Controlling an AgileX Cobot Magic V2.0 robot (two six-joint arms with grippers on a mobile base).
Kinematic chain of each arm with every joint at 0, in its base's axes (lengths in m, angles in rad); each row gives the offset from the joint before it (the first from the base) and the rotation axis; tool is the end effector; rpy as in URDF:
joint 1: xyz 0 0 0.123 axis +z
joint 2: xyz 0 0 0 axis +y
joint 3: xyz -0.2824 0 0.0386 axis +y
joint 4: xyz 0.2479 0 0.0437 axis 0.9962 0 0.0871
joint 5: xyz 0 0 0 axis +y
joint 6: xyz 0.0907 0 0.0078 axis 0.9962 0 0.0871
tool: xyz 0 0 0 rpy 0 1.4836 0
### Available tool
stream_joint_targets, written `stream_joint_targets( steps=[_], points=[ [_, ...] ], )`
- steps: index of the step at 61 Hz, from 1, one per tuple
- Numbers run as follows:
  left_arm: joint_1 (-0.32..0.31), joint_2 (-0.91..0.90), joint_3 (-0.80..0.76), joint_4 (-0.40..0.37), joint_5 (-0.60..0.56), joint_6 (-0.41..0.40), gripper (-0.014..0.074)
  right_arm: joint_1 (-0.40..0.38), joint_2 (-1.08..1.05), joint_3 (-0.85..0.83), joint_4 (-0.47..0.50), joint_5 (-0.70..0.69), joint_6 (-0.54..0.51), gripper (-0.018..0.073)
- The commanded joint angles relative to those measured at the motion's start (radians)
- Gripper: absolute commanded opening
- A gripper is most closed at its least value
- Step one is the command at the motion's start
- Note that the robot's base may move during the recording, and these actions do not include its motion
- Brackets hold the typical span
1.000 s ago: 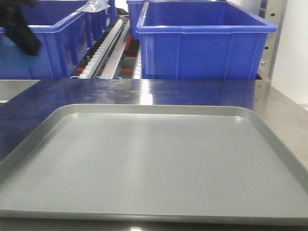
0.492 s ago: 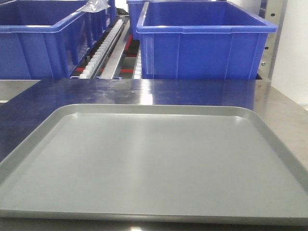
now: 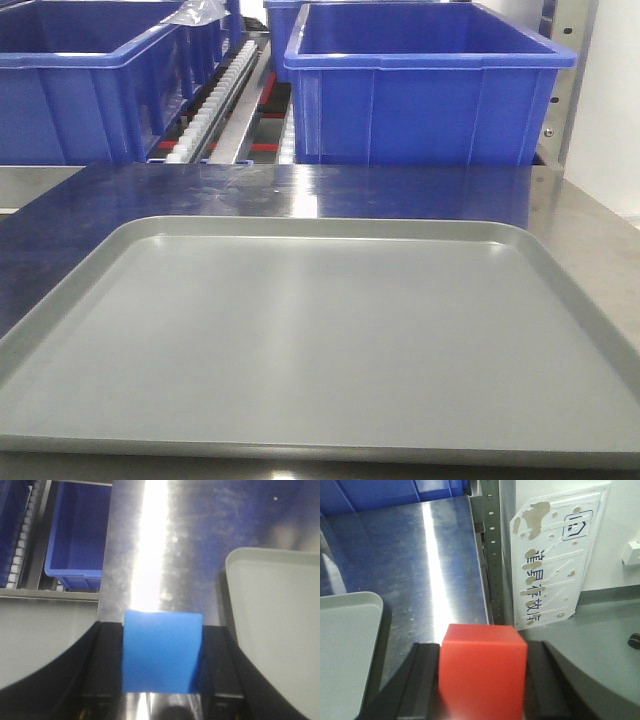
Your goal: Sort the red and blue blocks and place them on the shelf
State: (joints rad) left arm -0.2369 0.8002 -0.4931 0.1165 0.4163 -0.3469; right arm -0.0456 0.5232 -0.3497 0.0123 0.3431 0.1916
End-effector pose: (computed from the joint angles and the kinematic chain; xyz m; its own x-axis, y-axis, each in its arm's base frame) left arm 0.1504 -0.0319 0.2653 -0.6061 -0.0982 -0.7893 0.0550 0.9848 -0.1647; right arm 0.1090 -0.0046 0.2598 -0.3989 0.2202 -0.8902 0.1249 0.9747 0.1852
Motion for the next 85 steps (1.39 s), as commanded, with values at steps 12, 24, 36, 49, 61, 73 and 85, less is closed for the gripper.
stream_joint_targets(
  steps=[12,24,36,49,61,73,85],
  points=[
    [0.001,-0.013,0.034,0.003,-0.123,-0.008,0.0125,-0.007,0.000,-0.028,-0.012,-0.075,-0.010,0.0049],
    [0.003,-0.036,0.073,-0.005,-0.190,-0.010,0.0125,-0.007,0.000,-0.028,-0.012,-0.075,-0.010,0.0049],
    [0.082,-0.070,0.101,-0.031,-0.192,-0.010,0.0125,-0.007,0.000,-0.028,-0.012,-0.075,-0.010,0.0049],
    [0.140,-0.140,0.137,-0.031,-0.196,-0.010,0.0125,-0.007,0.000,-0.028,-0.012,-0.075,-0.010,0.0049],
    [0.140,-0.191,0.168,-0.031,-0.201,-0.010,0.0125,-0.007,0.000,-0.028,-0.012,-0.075,-0.010,0.0049],
    [0.140,-0.205,0.178,-0.031,-0.201,-0.010,0.0125,-0.007,0.000,-0.028,-0.012,-0.075,-0.010,0.0049],
    [0.140,-0.205,0.178,-0.031,-0.219,-0.010,0.0124,-0.007,0.000,-0.028,-0.012,-0.075,-0.010,0.0049]
  ],
)
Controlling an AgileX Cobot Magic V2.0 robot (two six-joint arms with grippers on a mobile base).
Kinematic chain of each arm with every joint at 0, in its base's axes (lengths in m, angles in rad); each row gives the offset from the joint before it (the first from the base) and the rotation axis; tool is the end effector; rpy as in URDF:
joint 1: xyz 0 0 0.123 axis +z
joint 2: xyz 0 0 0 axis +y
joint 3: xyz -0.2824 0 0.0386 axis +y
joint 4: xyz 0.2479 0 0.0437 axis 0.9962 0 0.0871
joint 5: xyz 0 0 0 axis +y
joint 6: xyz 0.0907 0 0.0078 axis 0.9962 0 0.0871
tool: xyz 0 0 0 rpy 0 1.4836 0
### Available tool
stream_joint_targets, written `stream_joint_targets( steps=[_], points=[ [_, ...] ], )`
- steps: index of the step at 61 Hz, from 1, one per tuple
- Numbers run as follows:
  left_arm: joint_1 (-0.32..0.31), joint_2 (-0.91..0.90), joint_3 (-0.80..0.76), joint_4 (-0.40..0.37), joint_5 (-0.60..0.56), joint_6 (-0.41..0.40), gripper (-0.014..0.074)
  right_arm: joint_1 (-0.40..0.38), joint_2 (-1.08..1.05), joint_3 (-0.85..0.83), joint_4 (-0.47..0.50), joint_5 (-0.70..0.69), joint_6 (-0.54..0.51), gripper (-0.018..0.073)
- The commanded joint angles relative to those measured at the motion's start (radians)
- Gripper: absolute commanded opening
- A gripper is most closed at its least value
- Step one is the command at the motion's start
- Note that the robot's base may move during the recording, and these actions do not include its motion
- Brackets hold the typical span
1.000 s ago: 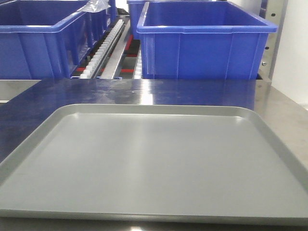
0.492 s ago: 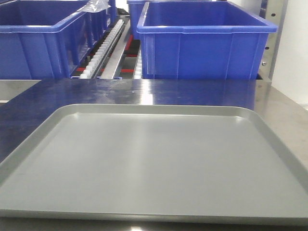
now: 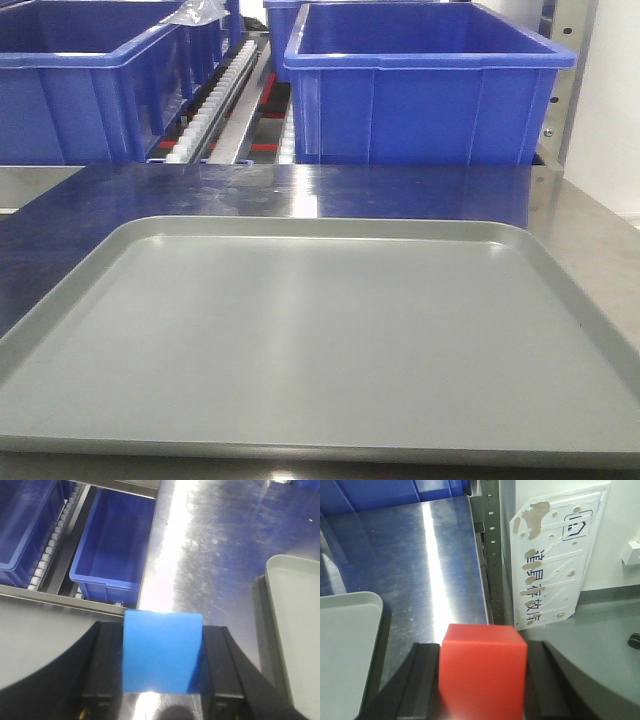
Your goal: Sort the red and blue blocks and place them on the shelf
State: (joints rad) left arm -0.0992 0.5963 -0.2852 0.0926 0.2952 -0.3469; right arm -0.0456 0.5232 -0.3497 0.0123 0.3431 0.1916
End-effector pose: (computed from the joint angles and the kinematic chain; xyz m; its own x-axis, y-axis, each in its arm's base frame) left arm 0.1161 -0.0091 0.2341 -0.4956 -0.2073 -0.8434 -0.0526 0.9765 -0.2091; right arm 0.1090 -0.0046 0.2598 -0.3989 0.2202 -0.8902 0.1249 0.9747 0.1852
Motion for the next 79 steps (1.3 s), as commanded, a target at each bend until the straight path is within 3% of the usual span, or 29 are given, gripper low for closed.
stream_joint_targets(
  steps=[1,79],
  points=[
    [0.003,-0.001,-0.030,-0.007,-0.099,-0.010,0.0125,-0.007,0.000,-0.028,-0.012,-0.075,-0.010,0.0049],
    [0.001,-0.001,-0.030,-0.005,-0.095,-0.010,0.0125,-0.007,0.000,-0.028,-0.012,-0.075,-0.010,0.0049]
  ],
)
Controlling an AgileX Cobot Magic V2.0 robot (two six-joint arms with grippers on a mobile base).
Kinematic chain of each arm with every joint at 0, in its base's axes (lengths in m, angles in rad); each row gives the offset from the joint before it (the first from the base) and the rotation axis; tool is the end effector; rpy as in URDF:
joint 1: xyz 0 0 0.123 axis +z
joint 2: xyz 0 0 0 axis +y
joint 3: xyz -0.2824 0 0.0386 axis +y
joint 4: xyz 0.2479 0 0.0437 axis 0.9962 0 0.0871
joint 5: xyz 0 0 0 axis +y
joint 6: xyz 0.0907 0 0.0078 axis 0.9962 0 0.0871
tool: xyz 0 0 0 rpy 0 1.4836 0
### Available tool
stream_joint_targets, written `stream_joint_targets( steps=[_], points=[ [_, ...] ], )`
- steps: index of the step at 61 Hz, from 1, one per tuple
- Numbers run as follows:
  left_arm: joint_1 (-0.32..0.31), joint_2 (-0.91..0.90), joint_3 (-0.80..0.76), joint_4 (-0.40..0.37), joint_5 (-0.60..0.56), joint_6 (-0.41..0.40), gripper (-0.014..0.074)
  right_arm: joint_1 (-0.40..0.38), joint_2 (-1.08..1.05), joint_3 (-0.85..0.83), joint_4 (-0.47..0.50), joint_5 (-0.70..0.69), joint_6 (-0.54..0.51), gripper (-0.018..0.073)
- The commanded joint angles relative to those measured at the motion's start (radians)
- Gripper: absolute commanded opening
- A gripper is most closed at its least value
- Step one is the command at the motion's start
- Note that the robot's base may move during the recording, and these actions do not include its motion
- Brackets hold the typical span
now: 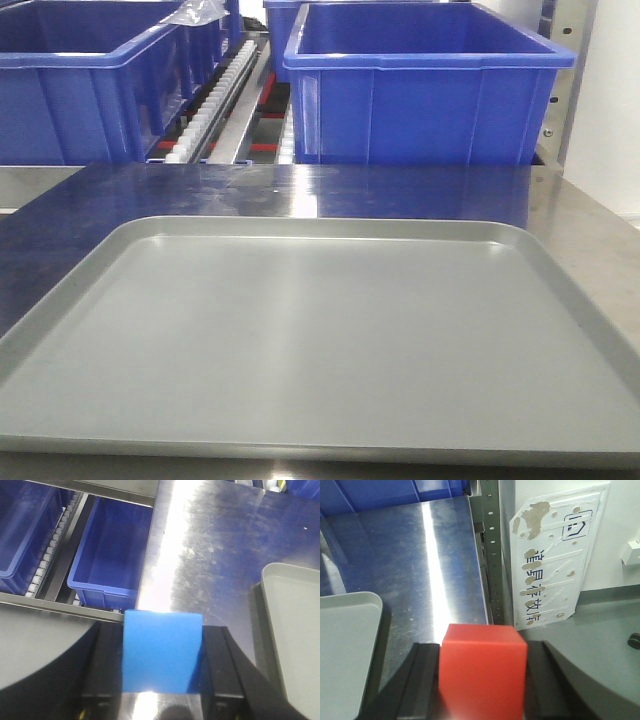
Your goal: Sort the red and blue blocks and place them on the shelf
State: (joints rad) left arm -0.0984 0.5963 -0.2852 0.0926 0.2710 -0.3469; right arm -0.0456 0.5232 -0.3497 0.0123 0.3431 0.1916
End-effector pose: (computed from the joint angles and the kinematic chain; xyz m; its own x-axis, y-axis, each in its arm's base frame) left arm 0.1171 -0.0093 0.2360 -0.4756 -0.2090 -0.8545 -0.0462 0.9760 -0.2130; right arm 0.1090 -0.0046 0.2598 -0.3989 0.2202 -0.8902 0.1249 0.9747 0.1852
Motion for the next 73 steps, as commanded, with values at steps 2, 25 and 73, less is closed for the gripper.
stream_joint_targets(
  steps=[2,25,73],
  points=[
    [0.000,-0.001,-0.030,-0.005,-0.070,-0.010,0.0125,-0.007,0.000,-0.028,-0.012,-0.075,-0.010,0.0049],
    [0.000,-0.001,-0.030,-0.005,-0.070,-0.010,0.0125,-0.007,0.000,-0.028,-0.012,-0.075,-0.010,0.0049],
    [0.000,-0.001,-0.030,-0.005,-0.070,-0.010,0.0124,-0.007,0.000,-0.028,-0.012,-0.075,-0.010,0.0049]
  ],
)
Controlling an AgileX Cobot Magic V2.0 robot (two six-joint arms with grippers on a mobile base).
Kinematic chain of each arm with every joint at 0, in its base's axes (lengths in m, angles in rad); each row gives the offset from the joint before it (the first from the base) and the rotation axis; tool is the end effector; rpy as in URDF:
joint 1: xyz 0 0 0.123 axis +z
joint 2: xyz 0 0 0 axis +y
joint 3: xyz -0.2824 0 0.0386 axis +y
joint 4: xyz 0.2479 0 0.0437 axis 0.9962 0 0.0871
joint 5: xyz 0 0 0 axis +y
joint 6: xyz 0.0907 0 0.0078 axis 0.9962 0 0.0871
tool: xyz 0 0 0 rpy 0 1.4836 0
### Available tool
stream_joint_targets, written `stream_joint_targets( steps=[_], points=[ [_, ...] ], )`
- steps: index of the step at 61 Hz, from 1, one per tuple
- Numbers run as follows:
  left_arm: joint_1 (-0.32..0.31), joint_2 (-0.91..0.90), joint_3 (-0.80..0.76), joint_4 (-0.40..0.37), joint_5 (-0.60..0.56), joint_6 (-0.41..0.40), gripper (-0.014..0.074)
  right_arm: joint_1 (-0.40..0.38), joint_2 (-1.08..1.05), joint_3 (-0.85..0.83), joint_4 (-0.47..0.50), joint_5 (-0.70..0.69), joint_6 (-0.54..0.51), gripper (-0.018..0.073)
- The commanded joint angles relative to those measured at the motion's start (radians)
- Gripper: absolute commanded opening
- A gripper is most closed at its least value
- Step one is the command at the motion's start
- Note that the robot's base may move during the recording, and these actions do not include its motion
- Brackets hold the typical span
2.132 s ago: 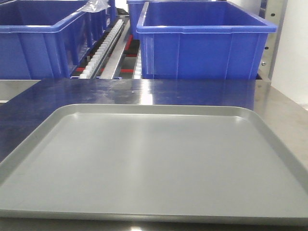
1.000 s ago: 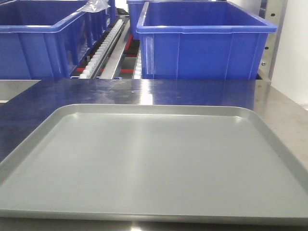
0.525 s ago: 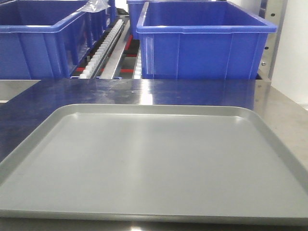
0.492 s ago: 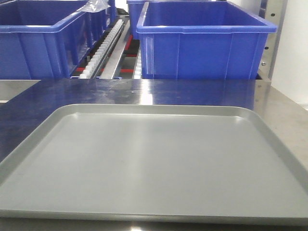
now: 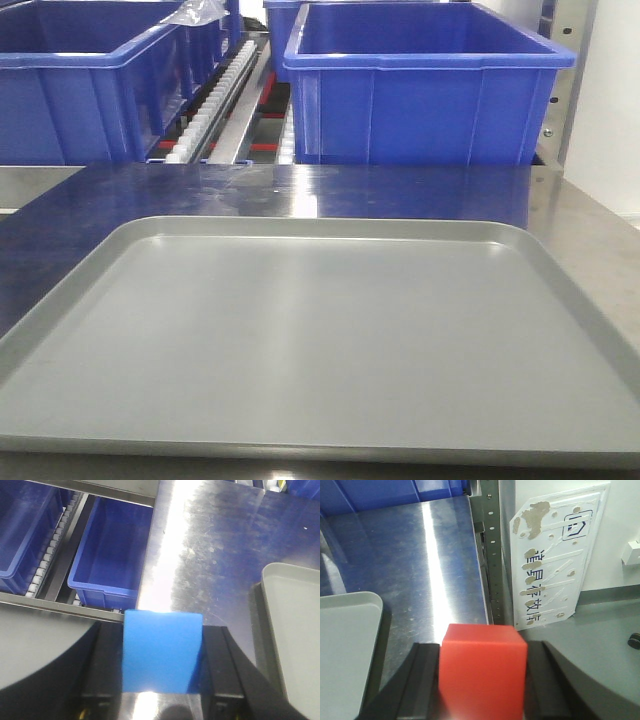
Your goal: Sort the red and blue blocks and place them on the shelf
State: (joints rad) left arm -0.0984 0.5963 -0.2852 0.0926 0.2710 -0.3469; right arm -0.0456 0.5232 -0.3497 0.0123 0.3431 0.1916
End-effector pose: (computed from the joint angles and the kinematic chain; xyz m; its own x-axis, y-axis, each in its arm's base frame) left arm 0.1171 -0.0093 0.2360 -0.4756 -0.2090 -0.8545 -0.0462 0.9760 -0.2130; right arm 0.1090 -0.0046 0.2598 -0.3989 0.2202 -0.8902 0.1249 0.9747 0.1852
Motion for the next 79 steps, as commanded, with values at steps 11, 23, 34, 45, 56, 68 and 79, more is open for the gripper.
stream_joint_targets(
  steps=[11,23,34,45,56,68,79],
  points=[
    [0.000,-0.001,-0.030,-0.005,-0.070,-0.010,0.0125,-0.007,0.000,-0.028,-0.012,-0.075,-0.010,0.0049],
    [0.000,-0.001,-0.030,-0.005,-0.070,-0.010,0.0124,-0.007,0.000,-0.028,-0.012,-0.075,-0.010,0.0049],
    [0.000,-0.001,-0.030,-0.005,-0.070,-0.010,0.0124,-0.007,0.000,-0.028,-0.012,-0.075,-0.010,0.0049],
    [0.000,-0.001,-0.030,-0.005,-0.070,-0.010,0.0124,-0.007,0.000,-0.028,-0.012,-0.075,-0.010,0.0049],
    [0.000,-0.001,-0.030,-0.005,-0.070,-0.010,0.0124,-0.007,0.000,-0.028,-0.012,-0.075,-0.010,0.0049],
    [0.000,-0.001,-0.030,-0.005,-0.070,-0.010,0.0124,-0.007,0.000,-0.028,-0.012,-0.075,-0.010,0.0049],
    [0.000,-0.001,-0.030,-0.005,-0.070,-0.010,0.0124,-0.007,0.000,-0.028,-0.012,-0.075,-0.010,0.0049]
  ],
)
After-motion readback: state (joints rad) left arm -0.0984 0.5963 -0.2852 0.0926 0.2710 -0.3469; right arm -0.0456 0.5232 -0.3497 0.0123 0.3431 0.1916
